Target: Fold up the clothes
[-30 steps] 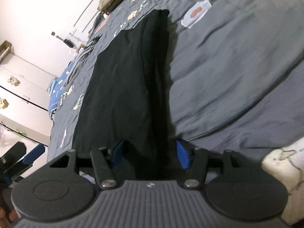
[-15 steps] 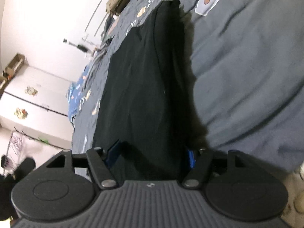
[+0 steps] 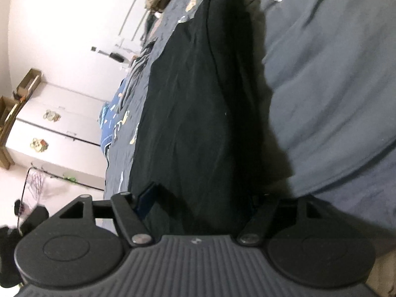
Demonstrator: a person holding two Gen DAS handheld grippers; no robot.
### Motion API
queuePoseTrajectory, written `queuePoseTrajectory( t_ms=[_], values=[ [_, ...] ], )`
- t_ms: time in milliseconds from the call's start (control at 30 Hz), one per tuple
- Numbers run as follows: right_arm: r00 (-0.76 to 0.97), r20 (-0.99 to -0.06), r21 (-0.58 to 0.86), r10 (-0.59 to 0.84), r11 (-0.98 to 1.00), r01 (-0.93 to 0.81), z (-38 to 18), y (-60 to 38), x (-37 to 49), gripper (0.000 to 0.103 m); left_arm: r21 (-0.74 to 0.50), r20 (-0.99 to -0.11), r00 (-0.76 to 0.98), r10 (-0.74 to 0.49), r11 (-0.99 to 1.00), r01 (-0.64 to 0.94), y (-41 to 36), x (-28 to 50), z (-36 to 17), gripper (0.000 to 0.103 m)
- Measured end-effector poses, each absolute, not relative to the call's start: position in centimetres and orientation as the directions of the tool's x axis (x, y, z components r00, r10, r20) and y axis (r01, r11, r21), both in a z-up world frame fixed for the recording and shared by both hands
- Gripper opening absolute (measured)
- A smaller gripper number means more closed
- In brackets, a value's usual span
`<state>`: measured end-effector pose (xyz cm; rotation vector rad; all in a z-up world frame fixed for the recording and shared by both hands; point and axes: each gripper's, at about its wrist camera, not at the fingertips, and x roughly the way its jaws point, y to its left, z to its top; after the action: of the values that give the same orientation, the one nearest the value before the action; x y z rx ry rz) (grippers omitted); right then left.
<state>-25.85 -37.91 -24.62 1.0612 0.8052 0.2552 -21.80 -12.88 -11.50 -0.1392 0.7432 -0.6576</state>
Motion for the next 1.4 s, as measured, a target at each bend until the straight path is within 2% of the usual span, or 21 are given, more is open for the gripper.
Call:
queuePoseTrajectory(
  t_ms=[67,133,167,200,233,267,300,433,667,800,1233,1333,1400],
  values=[
    [0.692,-0.471,0.851,0.547,0.487,0.195,-24.4,-37.9,-25.6,0.073,-0.338,-0.584,0.548,-0.598,0.794,0.506,-12.9,-21.8,-11.5,0.087],
    [0.692,-0.488,0.839,0.532,0.504,0.205,-24.2,-37.7,-25.7,0.067,-0.337,-0.587,0.549,-0.595,0.796,0.502,-12.9,-21.8,-11.6,0.087],
    [0.693,-0.503,0.828,0.516,0.516,0.218,-24.1,-37.5,-25.8,0.058,-0.337,-0.588,0.551,-0.593,0.798,0.499,-12.9,-21.8,-11.6,0.087],
    [0.697,-0.512,0.820,0.502,0.527,0.223,-23.9,-37.5,-26.0,0.044,-0.337,-0.589,0.552,-0.591,0.800,0.496,-12.9,-21.7,-11.6,0.087],
    [0.701,-0.520,0.812,0.489,0.538,0.227,-23.8,-37.4,-26.3,0.038,-0.337,-0.590,0.553,-0.588,0.802,0.493,-12.9,-21.7,-11.7,0.087],
    [0.709,-0.508,0.817,0.489,0.535,0.215,-23.5,-37.4,-26.5,0.026,-0.337,-0.591,0.554,-0.586,0.804,0.491,-12.9,-21.6,-11.7,0.087],
    [0.718,-0.494,0.822,0.491,0.532,0.203,-23.3,-37.4,-26.7,0.023,-0.337,-0.592,0.555,-0.584,0.805,0.488,-12.9,-21.6,-11.7,0.087],
    [0.743,-0.439,0.852,0.505,0.496,0.166,-22.5,-37.6,-27.0,0.022,-0.335,-0.597,0.558,-0.576,0.812,0.479,-12.9,-21.3,-11.8,0.087],
    [0.708,-0.422,0.902,0.567,0.342,0.263,-26.7,-38.7,-25.9,0.029,-0.325,-0.607,0.558,-0.566,0.817,0.475,-13.2,-21.1,-12.0,0.087],
    [0.704,-0.471,0.865,0.532,0.435,0.251,-25.3,-37.9,-25.8,0.026,-0.329,-0.613,0.561,-0.557,0.825,0.460,-13.0,-20.9,-12.2,0.087],
    [0.701,-0.492,0.852,0.515,0.449,0.268,-24.8,-37.7,-25.4,0.026,-0.340,-0.663,0.564,-0.491,0.870,0.357,-12.1,-18.3,-13.1,0.088],
    [0.698,-0.500,0.847,0.512,0.458,0.271,-24.6,-37.4,-25.3,0.026,-0.318,-0.658,0.583,-0.476,0.878,0.358,-12.1,-17.0,-12.9,0.098],
    [0.697,-0.502,0.845,0.511,0.461,0.271,-24.6,-37.4,-25.3,0.026,-0.271,-0.653,0.609,-0.450,0.890,0.368,-12.4,-16.2,-12.9,0.099]
  ],
)
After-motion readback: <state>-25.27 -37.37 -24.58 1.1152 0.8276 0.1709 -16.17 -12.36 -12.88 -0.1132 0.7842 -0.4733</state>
